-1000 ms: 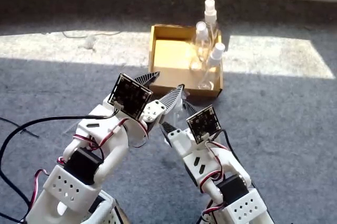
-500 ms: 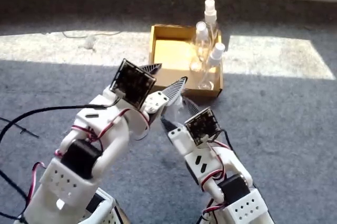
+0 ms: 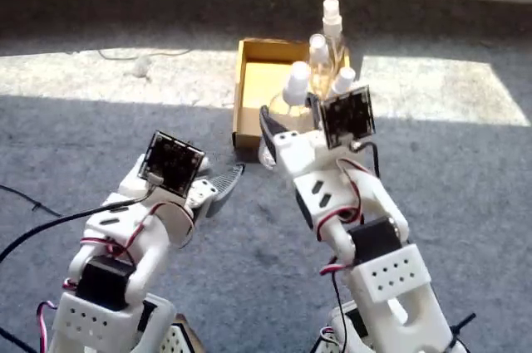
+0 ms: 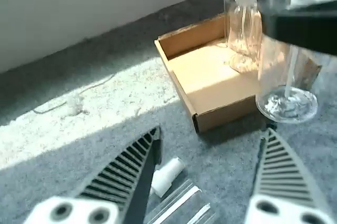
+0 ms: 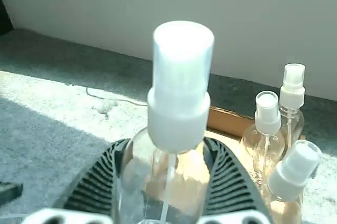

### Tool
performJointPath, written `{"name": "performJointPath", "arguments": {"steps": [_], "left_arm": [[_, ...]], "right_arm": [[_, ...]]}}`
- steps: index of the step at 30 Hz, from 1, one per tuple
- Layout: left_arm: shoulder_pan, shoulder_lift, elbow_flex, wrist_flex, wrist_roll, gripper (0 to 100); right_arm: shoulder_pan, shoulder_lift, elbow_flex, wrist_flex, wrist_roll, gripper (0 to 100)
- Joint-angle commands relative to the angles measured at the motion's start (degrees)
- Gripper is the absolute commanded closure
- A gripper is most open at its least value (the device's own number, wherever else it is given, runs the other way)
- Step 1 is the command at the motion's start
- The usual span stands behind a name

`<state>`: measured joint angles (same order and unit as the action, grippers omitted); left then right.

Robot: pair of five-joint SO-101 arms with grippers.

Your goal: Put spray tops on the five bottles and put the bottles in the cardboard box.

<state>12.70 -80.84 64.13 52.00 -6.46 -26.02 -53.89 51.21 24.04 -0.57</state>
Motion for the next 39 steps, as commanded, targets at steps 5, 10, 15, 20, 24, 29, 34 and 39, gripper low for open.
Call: {"name": "performJointPath", "arguments": {"steps": [5, 10, 15, 20, 24, 29, 34, 39], "left_arm": [[3.12, 2.07, 4.00, -3.87, -0.62, 70], [2.77, 2.24, 6.55, -8.79, -0.70, 70], [-1.27, 2.24, 7.60, -11.60, -0.70, 70], [-2.07, 2.33, 7.69, -11.43, -0.62, 70], [-1.63, 1.98, 7.69, -11.25, -0.62, 70], [-0.13, 1.63, 7.43, -9.23, -0.53, 70], [-0.13, 1.63, 7.69, -8.97, -0.44, 70], [-0.13, 1.63, 9.36, -9.05, -0.44, 70]], "right_arm": [[-5.76, 11.21, -16.04, 7.43, -3.96, 99.4], [-9.45, 11.21, -17.01, 17.80, -3.87, 99.4], [-9.36, 11.21, -17.10, 24.48, -3.78, 99.4], [-9.45, 11.21, -17.54, 27.30, -3.78, 99.4], [-9.27, 11.56, -19.74, 26.95, -3.78, 99.4], [-3.03, 16.75, -24.40, 17.01, -3.78, 99.4], [3.65, 35.03, -36.09, 7.52, -0.62, 99.4], [4.00, 56.92, -55.78, 4.35, 0.97, 99.4]]}}
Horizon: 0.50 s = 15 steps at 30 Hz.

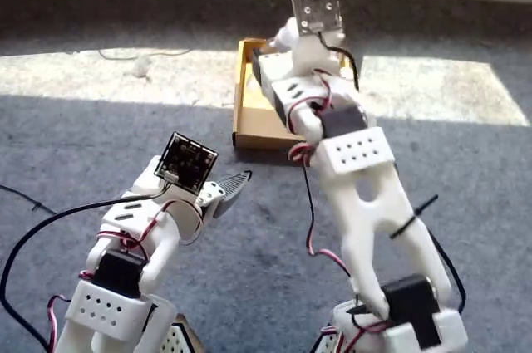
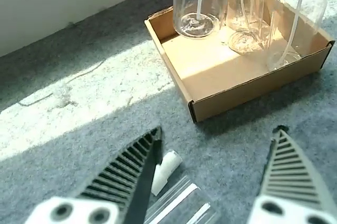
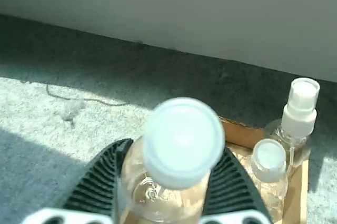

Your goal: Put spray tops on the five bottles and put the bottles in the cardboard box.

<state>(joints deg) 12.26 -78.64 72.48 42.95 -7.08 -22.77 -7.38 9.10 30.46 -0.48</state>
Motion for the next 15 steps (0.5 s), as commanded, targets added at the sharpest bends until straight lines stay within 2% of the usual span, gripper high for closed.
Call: {"name": "performJointPath", "arguments": {"steps": [1, 10, 15], "left_arm": [[0.31, -0.57, 1.54, 0.00, 0.09, 70], [-0.75, -0.57, 1.36, 0.00, -0.26, 70], [-11.47, -0.48, -1.63, -0.09, -0.18, 70]], "right_arm": [[0.75, 14.55, -17.89, -1.98, 0.88, 99.4], [1.01, 41.80, -51.74, 13.58, 0.97, 99.4], [1.45, 51.21, -66.77, 17.89, 0.97, 99.4]]}}
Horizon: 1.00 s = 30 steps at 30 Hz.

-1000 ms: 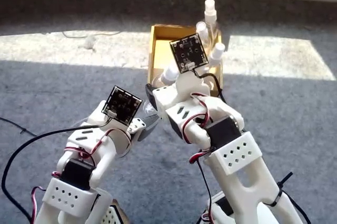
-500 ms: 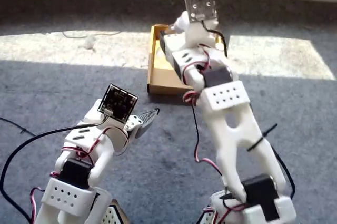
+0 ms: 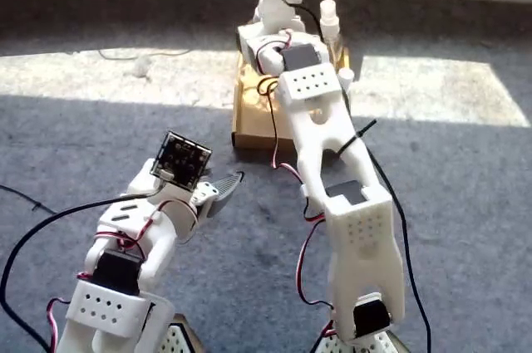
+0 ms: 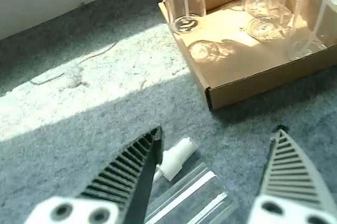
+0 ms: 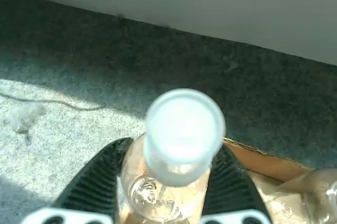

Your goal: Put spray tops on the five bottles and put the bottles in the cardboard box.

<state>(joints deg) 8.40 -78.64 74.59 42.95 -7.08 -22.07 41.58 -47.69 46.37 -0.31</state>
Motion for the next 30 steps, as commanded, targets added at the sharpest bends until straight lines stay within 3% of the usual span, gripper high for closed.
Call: {"name": "performJointPath", "arguments": {"steps": [1, 6, 22, 30], "left_arm": [[-9.45, -0.48, -4.44, -0.09, -0.09, 70], [-15.08, -0.40, -5.93, -0.09, 0.09, 70], [-14.02, -0.48, -5.67, 0.09, -0.09, 70], [-14.02, -0.48, -5.67, 0.18, 0.00, 70]], "right_arm": [[0.84, 3.91, -12.35, 2.51, 0.79, 99.4], [0.92, 10.77, -21.76, 6.55, 3.96, 99.4], [3.91, 17.71, -38.02, 17.19, 3.87, 99.4], [3.30, 23.52, -38.99, 17.54, 3.87, 99.4]]}}
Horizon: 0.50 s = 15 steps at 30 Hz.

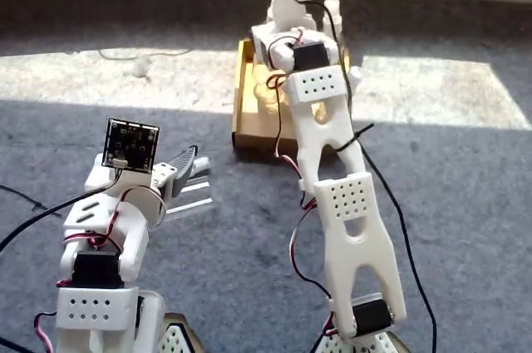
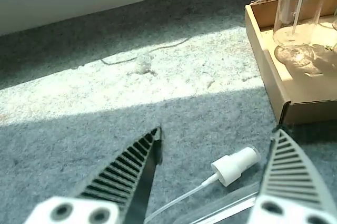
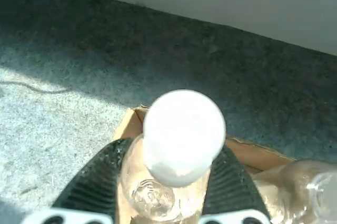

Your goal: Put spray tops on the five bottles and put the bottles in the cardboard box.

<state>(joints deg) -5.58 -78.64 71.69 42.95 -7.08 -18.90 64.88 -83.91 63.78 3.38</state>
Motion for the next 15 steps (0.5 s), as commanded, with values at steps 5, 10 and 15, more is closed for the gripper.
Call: {"name": "performJointPath", "arguments": {"steps": [5, 10, 15], "left_arm": [[-0.04, -0.48, -2.68, 0.26, 0.00, 70], [-0.04, -0.48, -2.68, 0.26, 0.00, 70], [-0.04, -0.48, -2.68, 0.26, 0.00, 70]], "right_arm": [[-0.48, 2.86, -2.77, -1.01, 0.18, 99.4], [-0.75, 3.03, -2.77, -1.89, 0.18, 98.8], [-1.19, 3.03, -4.09, -1.80, 0.18, 98.8]]}}
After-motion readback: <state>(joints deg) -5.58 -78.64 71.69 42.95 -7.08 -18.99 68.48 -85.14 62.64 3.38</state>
